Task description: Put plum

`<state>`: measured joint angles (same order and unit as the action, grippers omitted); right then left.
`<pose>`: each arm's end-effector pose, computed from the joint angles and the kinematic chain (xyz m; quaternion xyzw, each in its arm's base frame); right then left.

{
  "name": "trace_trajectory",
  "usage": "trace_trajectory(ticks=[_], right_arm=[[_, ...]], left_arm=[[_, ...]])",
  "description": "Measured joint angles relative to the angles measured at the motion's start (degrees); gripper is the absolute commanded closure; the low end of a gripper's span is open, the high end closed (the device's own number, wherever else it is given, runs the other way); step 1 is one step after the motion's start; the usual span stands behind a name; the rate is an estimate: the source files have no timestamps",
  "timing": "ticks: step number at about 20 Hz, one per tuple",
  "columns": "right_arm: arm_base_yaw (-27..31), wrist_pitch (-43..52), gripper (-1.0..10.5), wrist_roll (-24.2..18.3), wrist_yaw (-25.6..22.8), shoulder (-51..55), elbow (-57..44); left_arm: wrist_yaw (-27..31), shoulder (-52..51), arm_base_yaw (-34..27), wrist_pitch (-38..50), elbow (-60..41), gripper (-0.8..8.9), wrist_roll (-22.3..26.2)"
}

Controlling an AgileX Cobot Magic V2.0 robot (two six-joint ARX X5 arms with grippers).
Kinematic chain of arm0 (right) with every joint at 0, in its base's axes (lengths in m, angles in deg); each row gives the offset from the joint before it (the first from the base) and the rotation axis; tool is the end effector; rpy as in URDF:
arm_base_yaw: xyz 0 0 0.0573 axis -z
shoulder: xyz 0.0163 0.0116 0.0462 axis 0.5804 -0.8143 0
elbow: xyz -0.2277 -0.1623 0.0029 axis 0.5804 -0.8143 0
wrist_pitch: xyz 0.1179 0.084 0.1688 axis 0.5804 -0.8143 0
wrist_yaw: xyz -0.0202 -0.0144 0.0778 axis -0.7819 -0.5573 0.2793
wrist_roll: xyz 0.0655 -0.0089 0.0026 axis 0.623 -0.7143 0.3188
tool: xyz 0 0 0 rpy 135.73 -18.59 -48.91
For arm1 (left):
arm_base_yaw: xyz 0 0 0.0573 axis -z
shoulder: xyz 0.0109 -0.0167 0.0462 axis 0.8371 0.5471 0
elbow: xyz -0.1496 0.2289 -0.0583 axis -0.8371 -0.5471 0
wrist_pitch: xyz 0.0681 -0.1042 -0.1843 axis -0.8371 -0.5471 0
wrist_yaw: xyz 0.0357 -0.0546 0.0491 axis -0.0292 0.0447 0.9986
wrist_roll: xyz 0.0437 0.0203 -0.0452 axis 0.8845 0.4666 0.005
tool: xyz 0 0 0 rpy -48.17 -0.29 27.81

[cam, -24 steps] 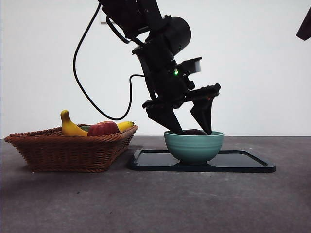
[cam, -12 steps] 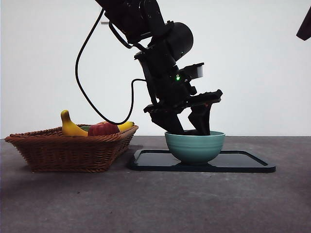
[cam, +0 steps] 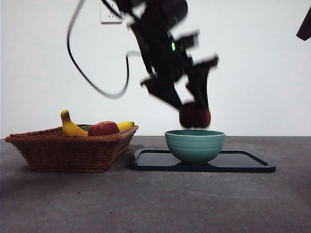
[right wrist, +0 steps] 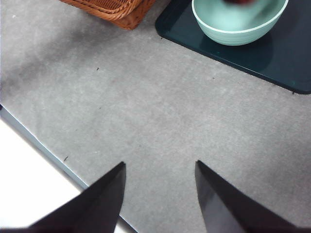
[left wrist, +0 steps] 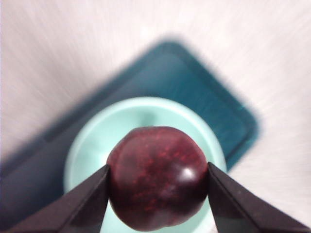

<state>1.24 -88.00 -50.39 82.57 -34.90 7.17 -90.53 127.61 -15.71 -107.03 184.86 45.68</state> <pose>0.0642 0.0557 0.2712 0.0246 0.3889 0.3260 0.8613 0.3298 -0.2945 0.2767 0.1241 0.3761 -0.3680 0.8412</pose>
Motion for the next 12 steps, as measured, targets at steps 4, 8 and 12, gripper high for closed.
trace_trajectory(ticks=[4,8,12], right_arm=[[0.0,0.02,7.2,0.0,0.0,0.02,0.0],[0.0,0.0,7.2,-0.02,0.0,0.02,0.0],[0.0,0.02,7.2,-0.15,0.0,0.0,0.0]], left_arm=[[0.02,-8.35,-0.44,-4.31,0.02,6.04,0.0],[3.48,-18.95,-1.49,-10.27,0.02,6.02,0.0],[4.13,-29.88,-4.79,-17.55,0.02,6.01,-0.02]])
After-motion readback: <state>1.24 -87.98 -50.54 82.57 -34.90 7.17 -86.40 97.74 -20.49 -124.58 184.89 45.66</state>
